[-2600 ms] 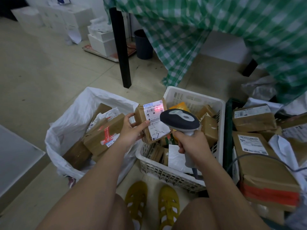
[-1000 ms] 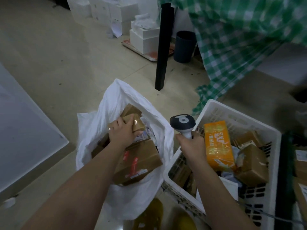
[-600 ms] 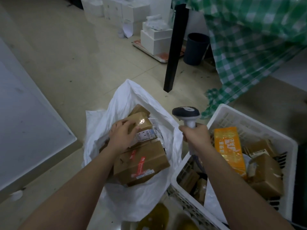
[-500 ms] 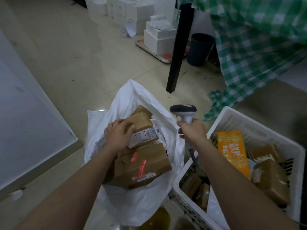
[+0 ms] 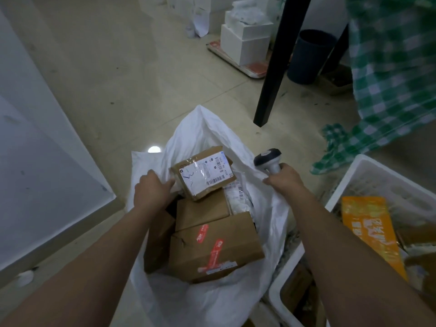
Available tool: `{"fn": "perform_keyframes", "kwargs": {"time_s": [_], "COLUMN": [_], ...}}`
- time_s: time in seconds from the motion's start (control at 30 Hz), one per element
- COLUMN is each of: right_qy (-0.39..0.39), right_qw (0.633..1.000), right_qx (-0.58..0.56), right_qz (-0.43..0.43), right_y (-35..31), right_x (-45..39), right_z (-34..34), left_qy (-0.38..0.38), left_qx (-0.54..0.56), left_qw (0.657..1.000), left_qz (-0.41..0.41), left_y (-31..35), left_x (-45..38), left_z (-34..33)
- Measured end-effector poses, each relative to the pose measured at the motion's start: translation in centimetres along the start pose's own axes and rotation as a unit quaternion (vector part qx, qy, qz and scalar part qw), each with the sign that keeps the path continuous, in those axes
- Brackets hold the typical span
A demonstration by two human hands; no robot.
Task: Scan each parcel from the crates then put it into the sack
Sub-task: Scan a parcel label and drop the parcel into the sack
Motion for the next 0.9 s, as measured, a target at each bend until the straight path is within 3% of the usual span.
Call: {"fn": "perform_keyframes", "kwargs": {"time_s": [0.13, 0.27, 0.53, 0.63, 0.73, 0.9], "right_qy": [0.036, 0.104, 0.214, 0.265, 0.287, 0.25], "right_qw": [0.998, 0.992, 0.947, 0.919, 0.912, 0.941], "right_qx": [0.037, -0.065, -0.205, -0.259, -0.265, -0.226], "right_qz": [0.022, 0.037, 0.126, 0.136, 0.123, 0.035], "right_y": [-0.2, -2.1, -14.5, -17.8, -17.7, -11.9], "right_x": [0.6, 2.3, 7.1, 9.3, 11.4, 13.5], "right_z": [-0.1, 3.1, 18.6, 24.3, 26.7, 24.2], "left_qy": [0.029, 0.096, 0.212, 0.249, 0.223, 0.086], "left_qx": [0.06, 0.117, 0.334, 0.361, 0.354, 0.304], "left_qw": [0.998, 0.988, 0.917, 0.893, 0.902, 0.949], "left_qz": [0.003, -0.006, -0.05, -0.096, -0.103, -0.023], "left_y": [-0.3, 1.1, 12.5, 16.6, 17.3, 13.1], "left_x": [-0.1, 0.3, -0.8, -0.6, 0.7, 3.1], "left_z": [0.4, 4.0, 20.5, 27.6, 30.2, 26.6]}}
Point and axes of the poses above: each hand's wrist, its own x-axis away from the middle knuckle, its own z-axis out of the back of the hand, y = z × x, the point moved 7 cm from there along -x, towards the middle knuckle, and after that the axes turned 13 degrees about y, right-handed, at the moved point
